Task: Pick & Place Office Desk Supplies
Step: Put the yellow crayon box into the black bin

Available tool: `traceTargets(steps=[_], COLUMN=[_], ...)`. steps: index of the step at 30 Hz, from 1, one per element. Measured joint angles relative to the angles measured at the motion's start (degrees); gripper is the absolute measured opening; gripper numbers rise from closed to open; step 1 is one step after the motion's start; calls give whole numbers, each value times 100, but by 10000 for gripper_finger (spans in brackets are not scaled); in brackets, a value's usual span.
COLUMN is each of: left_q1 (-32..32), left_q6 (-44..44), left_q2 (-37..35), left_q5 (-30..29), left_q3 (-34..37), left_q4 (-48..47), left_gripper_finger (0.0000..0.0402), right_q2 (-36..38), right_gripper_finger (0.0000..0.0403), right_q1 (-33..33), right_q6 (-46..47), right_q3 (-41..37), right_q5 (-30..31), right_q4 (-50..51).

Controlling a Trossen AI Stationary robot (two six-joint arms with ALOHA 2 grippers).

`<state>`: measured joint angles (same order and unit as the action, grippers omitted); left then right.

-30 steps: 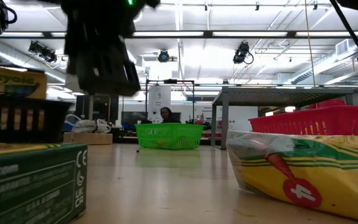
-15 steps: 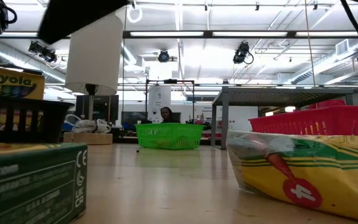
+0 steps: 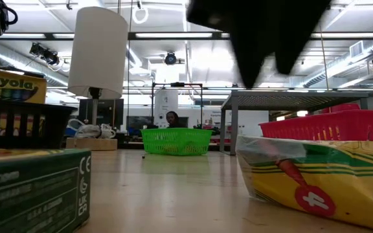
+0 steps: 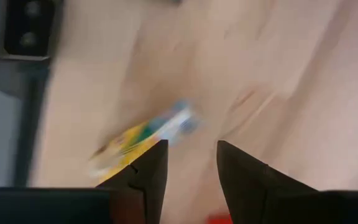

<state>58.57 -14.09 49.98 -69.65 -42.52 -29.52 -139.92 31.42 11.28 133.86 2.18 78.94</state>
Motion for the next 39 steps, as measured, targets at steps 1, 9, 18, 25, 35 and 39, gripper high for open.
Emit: traceTargets(steps=[1, 9, 18, 25, 35, 39], left_q1=[0, 0, 0, 0, 0, 0], left_q6=[0, -8, -14, -15, -82, -106], left_q2=[2, 2, 4, 4, 6, 6], left_q5=[2, 63, 118, 119, 177, 221], left_q3=[0, 0, 0, 0, 0, 0], left_q4=[-3, -39, -35, -39, -93, -114], left_gripper_finger=[50, 50, 50, 50, 50, 50], right_q2=[0, 4, 25, 13, 9, 9], right_gripper_finger=[144, 144, 144, 144, 144, 144], right_q1=[32, 237, 419, 402, 391, 369], right_q6=[210, 1594, 1388, 766, 176, 154], right_q3=[0, 0, -322, -990, -1244, -1244], right_q5=[-172, -1117, -1547, -1399, -1115, -1108], right_q4=[75, 929, 1102, 1118, 1110, 1106])
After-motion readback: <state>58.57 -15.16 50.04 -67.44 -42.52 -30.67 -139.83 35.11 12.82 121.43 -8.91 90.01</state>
